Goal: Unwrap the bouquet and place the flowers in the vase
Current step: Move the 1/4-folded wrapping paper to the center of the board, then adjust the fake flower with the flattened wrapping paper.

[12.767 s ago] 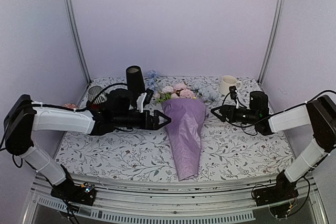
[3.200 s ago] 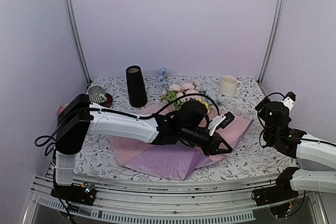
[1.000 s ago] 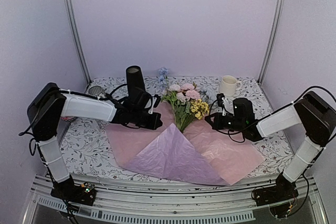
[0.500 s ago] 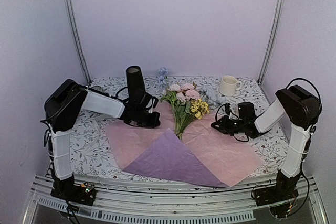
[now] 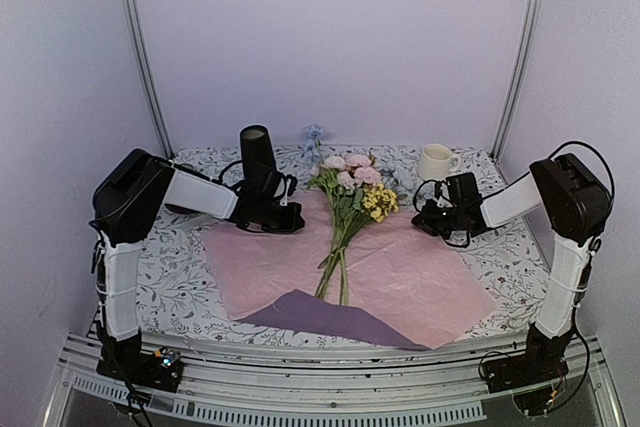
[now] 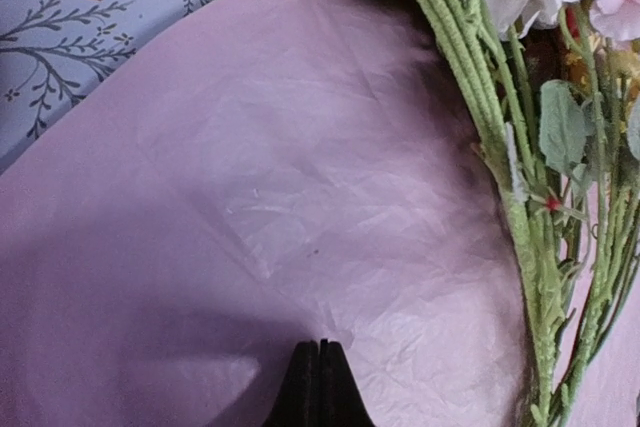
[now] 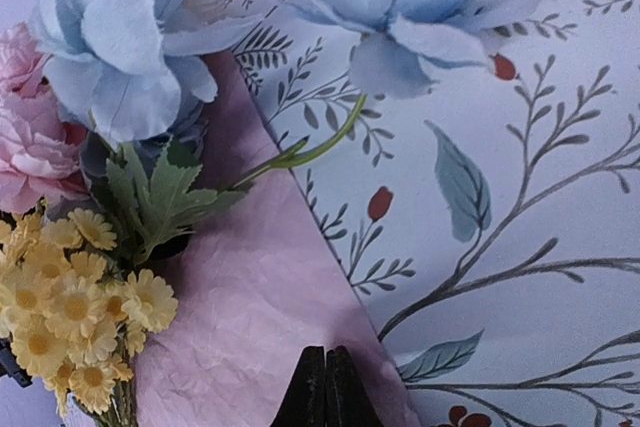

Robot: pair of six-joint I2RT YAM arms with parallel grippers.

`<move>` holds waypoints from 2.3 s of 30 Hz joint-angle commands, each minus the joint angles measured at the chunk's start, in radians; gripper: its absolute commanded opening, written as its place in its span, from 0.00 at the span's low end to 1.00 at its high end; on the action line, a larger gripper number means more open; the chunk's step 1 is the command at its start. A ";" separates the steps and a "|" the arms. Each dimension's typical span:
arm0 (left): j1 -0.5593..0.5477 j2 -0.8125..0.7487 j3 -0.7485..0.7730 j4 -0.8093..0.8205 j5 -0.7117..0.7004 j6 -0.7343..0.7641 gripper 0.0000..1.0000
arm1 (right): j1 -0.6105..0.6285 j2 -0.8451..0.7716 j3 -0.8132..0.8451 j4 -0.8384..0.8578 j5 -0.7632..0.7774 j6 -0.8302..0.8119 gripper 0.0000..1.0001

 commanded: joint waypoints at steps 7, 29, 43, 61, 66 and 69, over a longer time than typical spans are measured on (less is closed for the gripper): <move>0.010 -0.060 -0.088 0.053 0.074 0.042 0.03 | -0.008 -0.133 -0.080 -0.082 0.069 -0.091 0.04; -0.313 -0.525 -0.285 -0.137 -0.213 0.159 0.19 | 0.066 -0.427 -0.224 0.026 0.071 -0.258 0.18; -0.402 -0.494 -0.263 -0.138 -0.313 0.131 0.35 | 0.070 -0.485 -0.269 0.083 0.029 -0.274 0.24; -0.357 -0.190 0.034 -0.220 -0.385 0.068 0.60 | 0.094 -0.503 -0.287 0.122 -0.012 -0.280 0.25; -0.310 -0.126 0.061 -0.204 -0.306 0.038 0.46 | 0.094 -0.503 -0.287 0.124 -0.009 -0.279 0.25; -0.287 -0.110 0.062 -0.186 -0.269 0.034 0.42 | 0.095 -0.504 -0.287 0.124 -0.011 -0.279 0.25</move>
